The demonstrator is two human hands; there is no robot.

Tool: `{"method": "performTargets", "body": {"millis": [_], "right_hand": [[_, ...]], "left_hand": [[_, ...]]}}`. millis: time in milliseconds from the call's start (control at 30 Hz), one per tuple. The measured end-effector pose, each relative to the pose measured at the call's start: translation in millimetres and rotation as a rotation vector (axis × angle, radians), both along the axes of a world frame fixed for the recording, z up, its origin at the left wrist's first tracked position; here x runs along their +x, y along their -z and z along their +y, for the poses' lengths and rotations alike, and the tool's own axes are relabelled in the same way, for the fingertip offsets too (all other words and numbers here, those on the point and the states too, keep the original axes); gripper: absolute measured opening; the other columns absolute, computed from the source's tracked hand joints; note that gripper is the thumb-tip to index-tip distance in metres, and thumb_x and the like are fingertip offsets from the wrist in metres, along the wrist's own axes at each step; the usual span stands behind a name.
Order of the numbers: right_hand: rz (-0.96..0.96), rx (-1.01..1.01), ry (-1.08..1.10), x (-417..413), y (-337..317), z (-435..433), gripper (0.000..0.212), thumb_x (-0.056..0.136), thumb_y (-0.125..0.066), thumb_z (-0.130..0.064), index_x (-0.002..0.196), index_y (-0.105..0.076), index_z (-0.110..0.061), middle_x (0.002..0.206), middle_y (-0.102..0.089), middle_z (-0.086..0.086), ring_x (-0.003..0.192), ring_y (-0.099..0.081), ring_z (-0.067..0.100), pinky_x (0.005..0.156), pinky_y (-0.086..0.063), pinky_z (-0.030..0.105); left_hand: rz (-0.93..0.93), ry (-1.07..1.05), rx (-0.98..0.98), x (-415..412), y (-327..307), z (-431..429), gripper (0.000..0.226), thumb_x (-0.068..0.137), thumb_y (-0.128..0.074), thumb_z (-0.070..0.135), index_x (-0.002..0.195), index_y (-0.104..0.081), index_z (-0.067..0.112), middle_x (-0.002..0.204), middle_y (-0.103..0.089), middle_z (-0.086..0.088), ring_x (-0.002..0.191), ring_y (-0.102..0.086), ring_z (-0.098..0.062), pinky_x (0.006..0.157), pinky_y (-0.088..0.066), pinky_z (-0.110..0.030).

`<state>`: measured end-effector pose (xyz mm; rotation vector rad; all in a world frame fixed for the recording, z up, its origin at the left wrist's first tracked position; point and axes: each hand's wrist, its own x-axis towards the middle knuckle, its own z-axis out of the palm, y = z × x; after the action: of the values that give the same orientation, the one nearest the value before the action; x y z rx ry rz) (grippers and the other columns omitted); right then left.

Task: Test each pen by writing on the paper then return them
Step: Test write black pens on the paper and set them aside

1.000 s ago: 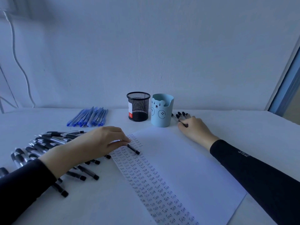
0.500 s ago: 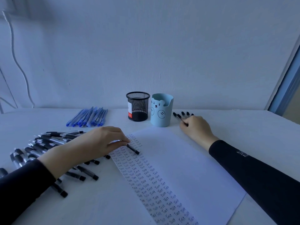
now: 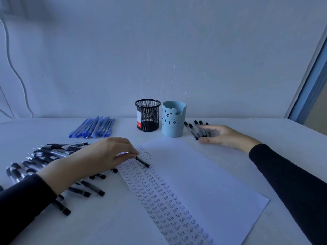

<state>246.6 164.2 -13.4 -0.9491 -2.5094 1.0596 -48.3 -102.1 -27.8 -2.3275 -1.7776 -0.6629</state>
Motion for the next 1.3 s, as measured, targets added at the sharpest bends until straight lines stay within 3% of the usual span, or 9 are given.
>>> {"method": "performTargets", "body": {"millis": [200, 300, 433, 633, 733, 833, 967, 1133, 1300], "right_hand": [[0.038, 0.051, 0.017, -4, 9, 4, 0.072, 0.066, -0.077, -0.065, 0.131, -0.057, -0.043, 0.151, -0.041, -0.014, 0.141, -0.033, 0.006, 0.11, -0.025, 0.027], [0.23, 0.122, 0.086, -10, 1, -9, 0.037, 0.083, -0.066, -0.058, 0.111, -0.069, -0.033, 0.123, -0.059, -0.024, 0.107, -0.049, -0.015, 0.089, -0.035, 0.015], [0.472, 0.289, 0.119, -36, -20, -49, 0.04, 0.096, -0.058, -0.037, 0.078, -0.06, -0.002, 0.068, -0.057, 0.001, 0.055, -0.045, 0.007, 0.059, -0.037, 0.024], [0.025, 0.364, -0.301, -77, -8, -127, 0.04, 0.077, -0.065, -0.065, 0.098, -0.073, -0.032, 0.098, -0.061, -0.017, 0.089, -0.054, -0.002, 0.078, -0.043, 0.016], [0.034, 0.578, -0.297, -87, 9, -139, 0.052, 0.073, -0.061, -0.073, 0.108, -0.074, -0.036, 0.106, -0.052, -0.018, 0.101, -0.048, 0.001, 0.094, -0.036, 0.029], [0.159, 0.638, -0.258, -90, 15, -133, 0.026, 0.081, -0.072, -0.051, 0.097, -0.078, -0.032, 0.106, -0.056, -0.012, 0.092, -0.048, 0.003, 0.092, -0.038, 0.035], [0.364, 0.111, -0.081, -84, -6, -116, 0.01, 0.08, -0.078, -0.032, 0.087, -0.073, -0.027, 0.095, -0.068, -0.003, 0.082, -0.059, 0.013, 0.076, -0.046, 0.024], [0.742, -0.565, -0.084, -68, -35, -100, 0.009, 0.099, -0.051, -0.032, 0.102, -0.057, -0.025, 0.088, -0.071, 0.004, 0.078, -0.067, 0.022, 0.072, -0.052, 0.034], [0.654, -0.809, -0.083, -65, -46, -111, 0.057, 0.09, -0.037, -0.071, 0.116, -0.066, -0.03, 0.059, -0.019, -0.004, 0.051, -0.011, 0.014, 0.05, -0.012, 0.027]], "left_hand": [[0.005, -0.014, -0.014, 0, 0, 0, 0.042, 0.095, -0.041, 0.054, 0.11, -0.071, 0.029, 0.102, -0.066, 0.017, 0.091, -0.061, 0.004, 0.08, -0.05, -0.017], [-0.012, -0.025, -0.016, 1, -1, -1, 0.044, 0.094, -0.04, 0.055, 0.112, -0.071, 0.028, 0.103, -0.066, 0.018, 0.091, -0.059, 0.008, 0.08, -0.047, -0.01], [-0.036, -0.125, 0.029, -1, -2, -2, 0.049, 0.094, -0.036, 0.056, 0.114, -0.07, 0.027, 0.1, -0.065, 0.018, 0.088, -0.062, 0.003, 0.077, -0.053, -0.022], [-0.109, -0.343, 0.12, -8, -8, -7, 0.045, 0.094, -0.042, 0.048, 0.111, -0.071, 0.019, 0.104, -0.069, 0.01, 0.092, -0.065, -0.005, 0.083, -0.055, -0.032], [-0.094, -0.436, 0.076, -11, -7, -8, 0.031, 0.097, -0.05, 0.04, 0.112, -0.07, 0.022, 0.108, -0.068, 0.011, 0.093, -0.06, -0.001, 0.081, -0.052, -0.026], [-0.069, -0.486, 0.037, -11, -8, -8, 0.028, 0.097, -0.05, 0.04, 0.114, -0.068, 0.026, 0.111, -0.066, 0.014, 0.098, -0.059, -0.001, 0.08, -0.049, -0.024], [-0.119, -0.494, 0.083, -10, -9, -10, 0.029, 0.097, -0.051, 0.04, 0.119, -0.065, 0.029, 0.116, -0.064, 0.015, 0.101, -0.059, -0.002, 0.086, -0.051, -0.029], [-0.034, -0.397, -0.08, -2, -6, -9, 0.049, 0.092, -0.036, 0.065, 0.134, -0.049, 0.044, 0.133, -0.049, 0.024, 0.111, -0.055, -0.001, 0.089, -0.048, -0.026], [0.096, -0.38, -0.131, 10, -7, -9, 0.065, 0.082, -0.02, 0.081, 0.136, -0.043, 0.053, 0.144, -0.04, 0.029, 0.133, -0.038, 0.001, 0.114, -0.027, -0.033]]}}
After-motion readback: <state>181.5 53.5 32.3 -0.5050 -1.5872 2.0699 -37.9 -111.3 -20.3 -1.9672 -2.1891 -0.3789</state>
